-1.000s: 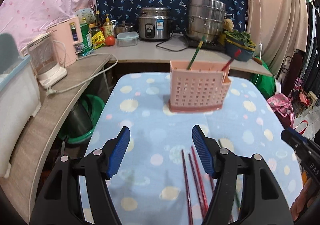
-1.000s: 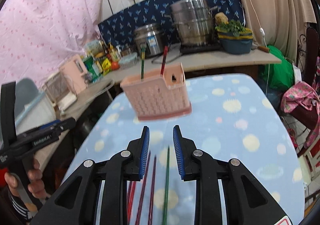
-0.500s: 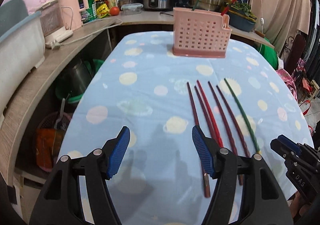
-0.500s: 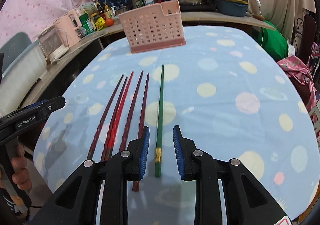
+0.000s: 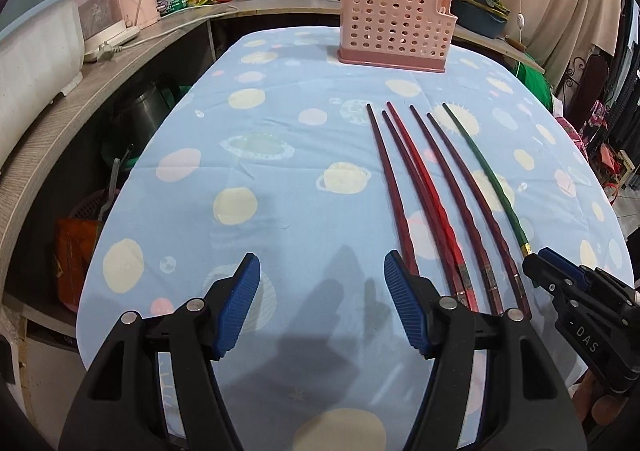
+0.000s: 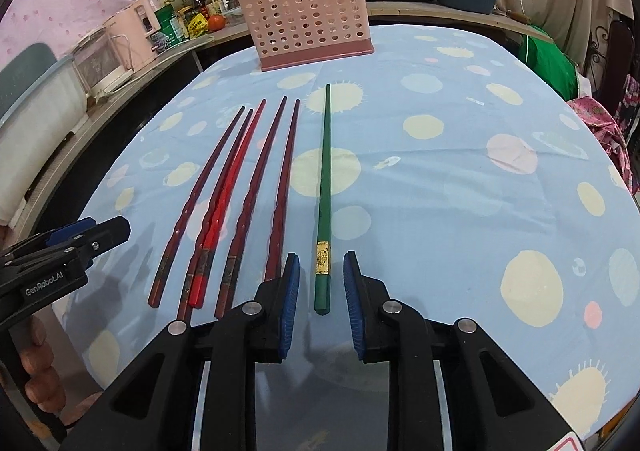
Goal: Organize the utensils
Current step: 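Grasp the green chopstick with right tool while left tool grasps a red chopstick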
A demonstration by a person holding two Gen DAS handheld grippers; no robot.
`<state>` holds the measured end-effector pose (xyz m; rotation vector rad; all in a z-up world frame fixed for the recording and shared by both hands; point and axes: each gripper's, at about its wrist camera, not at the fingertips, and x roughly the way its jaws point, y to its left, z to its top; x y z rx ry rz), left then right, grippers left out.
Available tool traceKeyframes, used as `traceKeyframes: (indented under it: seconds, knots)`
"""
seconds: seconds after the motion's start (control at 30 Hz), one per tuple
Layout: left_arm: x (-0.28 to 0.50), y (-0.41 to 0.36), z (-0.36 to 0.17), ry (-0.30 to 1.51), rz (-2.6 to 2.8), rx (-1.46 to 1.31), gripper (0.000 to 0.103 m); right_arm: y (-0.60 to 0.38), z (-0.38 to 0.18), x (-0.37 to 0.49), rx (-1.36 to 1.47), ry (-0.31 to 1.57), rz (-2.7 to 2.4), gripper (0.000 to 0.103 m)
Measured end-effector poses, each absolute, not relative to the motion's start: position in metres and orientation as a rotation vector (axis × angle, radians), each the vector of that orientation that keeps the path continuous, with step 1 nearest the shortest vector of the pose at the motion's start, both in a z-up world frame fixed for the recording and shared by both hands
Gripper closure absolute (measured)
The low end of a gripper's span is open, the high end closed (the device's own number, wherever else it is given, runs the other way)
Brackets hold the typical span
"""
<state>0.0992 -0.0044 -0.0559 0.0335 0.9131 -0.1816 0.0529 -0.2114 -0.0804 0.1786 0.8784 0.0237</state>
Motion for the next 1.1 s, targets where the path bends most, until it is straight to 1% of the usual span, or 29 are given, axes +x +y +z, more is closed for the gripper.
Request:
traceKeyframes:
  seconds: [0.2, 0.33, 0.43, 0.97, 1.1]
  knots:
    - [0.098, -0.008, -0.062, 0.93, -0.189, 0.03, 0.04, -0.209, -0.082, 0.051, 0.145, 0.865, 0.005, 0.089]
    - [0.097, -0.011, -0.066, 0.939, -0.191, 0.031, 0.034, -0.209, -0.083, 0.05, 0.12, 0.857, -0.006, 0.093]
    - [0.095, -0.014, -0.068, 0.944, -0.202, 0.035, 0.034, -0.21, -0.083, 0.049, 0.124, 0.854, -0.01, 0.096]
    - [0.09, -0.029, -0.08, 0.983, -0.246, 0.04, 0.034, -0.212, -0.084, 0.043, 0.146, 0.85, -0.012, 0.096]
    - [0.089, -0.03, -0.081, 0.977, -0.24, 0.053, 0.037, -0.212, -0.084, 0.043, 0.146, 0.85, -0.012, 0.096]
